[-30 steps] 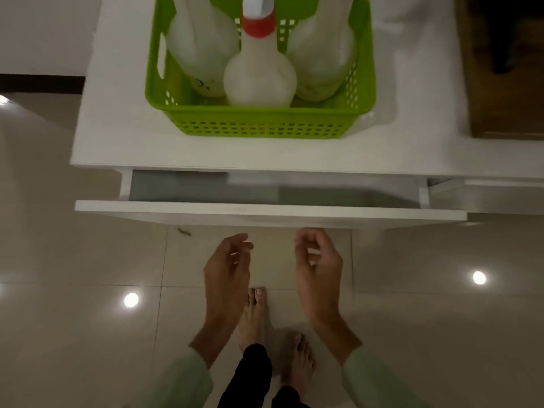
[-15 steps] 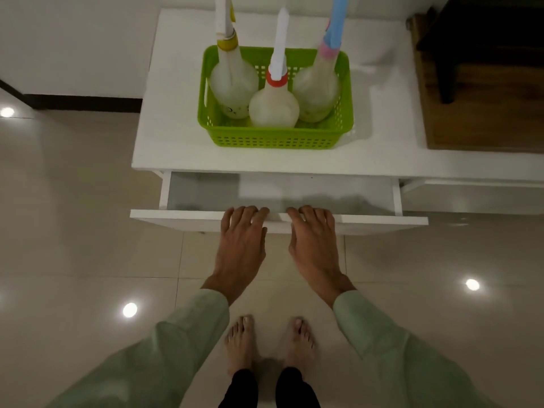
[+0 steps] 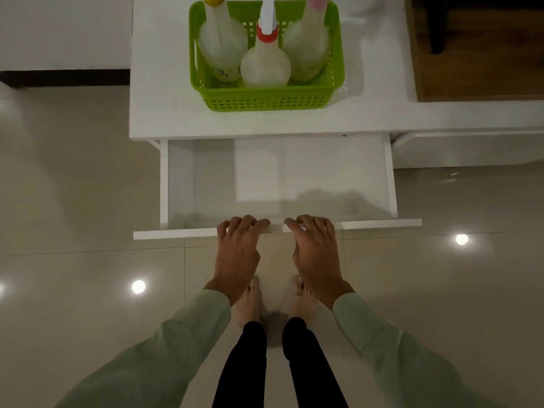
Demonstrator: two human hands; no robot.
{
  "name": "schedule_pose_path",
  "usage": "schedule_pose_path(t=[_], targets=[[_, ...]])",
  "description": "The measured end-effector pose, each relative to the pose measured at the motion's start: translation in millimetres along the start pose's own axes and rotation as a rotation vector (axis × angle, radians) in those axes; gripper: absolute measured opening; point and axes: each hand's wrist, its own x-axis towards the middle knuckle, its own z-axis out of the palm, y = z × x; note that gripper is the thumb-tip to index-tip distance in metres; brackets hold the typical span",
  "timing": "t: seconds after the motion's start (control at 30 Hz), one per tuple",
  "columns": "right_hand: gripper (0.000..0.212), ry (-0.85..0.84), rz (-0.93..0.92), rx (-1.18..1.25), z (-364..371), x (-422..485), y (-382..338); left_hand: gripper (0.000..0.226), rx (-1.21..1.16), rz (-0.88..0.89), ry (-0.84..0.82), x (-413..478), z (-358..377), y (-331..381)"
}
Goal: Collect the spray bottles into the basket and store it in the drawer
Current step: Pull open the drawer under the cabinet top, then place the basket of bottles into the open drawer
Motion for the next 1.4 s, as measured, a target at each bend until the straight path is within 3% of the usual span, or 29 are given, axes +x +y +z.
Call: schedule_pose_path(t=[0.17,0.27,0.4,0.47,0.6,0.67,0.73,0.9,1.0,1.07,1.27,1.4], targets=[[0.042,-0.053,0.026,0.022,0.3,-19.8,0.0,0.067,-0.036,-0.038,-0.066,-20.7,5.6,3.4],[0.031,-0.139,0.040,0.068,-9.2,-19.1,0.9,0.048,-0.088,-0.037,-0.134,-23.2,2.2,1.6],[0.028,-0.268,0.130,0.180,-36.2,9.4,3.7,0.030,-0.370,-0.069,-0.264,-4.9,-25.3,-7.2],[0.024,-0.149,0.216,0.312,-59.5,36.2,3.5,0.025,-0.541,-0.131,-0.106,16.4,-46.8,-13.0],[0.029,0.341,0.351,0.680,-110.4,104.3,1.3,0.023,-0.732,-0.371,0.465,77.6,-97.2,-27.9],[0.037,0.458,0.403,0.770,-130.7,142.1,1.1,0.033,-0.774,-0.430,0.614,109.7,-122.1,-32.7],[0.045,0.464,0.453,0.816,-144.7,178.9,0.3,0.043,-0.816,-0.432,0.655,139.0,-141.3,-33.9],[0.063,0.258,0.537,0.823,-154.7,241.7,-0.9,0.062,-0.814,-0.506,0.406,202.2,-162.2,-36.6],[0.054,0.180,0.566,0.855,-152.0,261.9,1.9,0.065,-0.826,-0.584,0.236,225.4,-165.8,-39.6],[0.044,0.154,0.565,0.830,-148.7,269.5,3.7,0.053,-0.790,-0.592,0.168,233.8,-164.9,-40.8],[0.038,0.178,0.581,0.761,-146.1,274.7,9.7,0.042,-0.650,-0.541,0.188,240.2,-160.0,-48.5],[0.035,0.175,0.536,0.761,-144.7,260.9,15.1,0.053,-0.642,-0.496,0.184,229.0,-158.7,-51.3]])
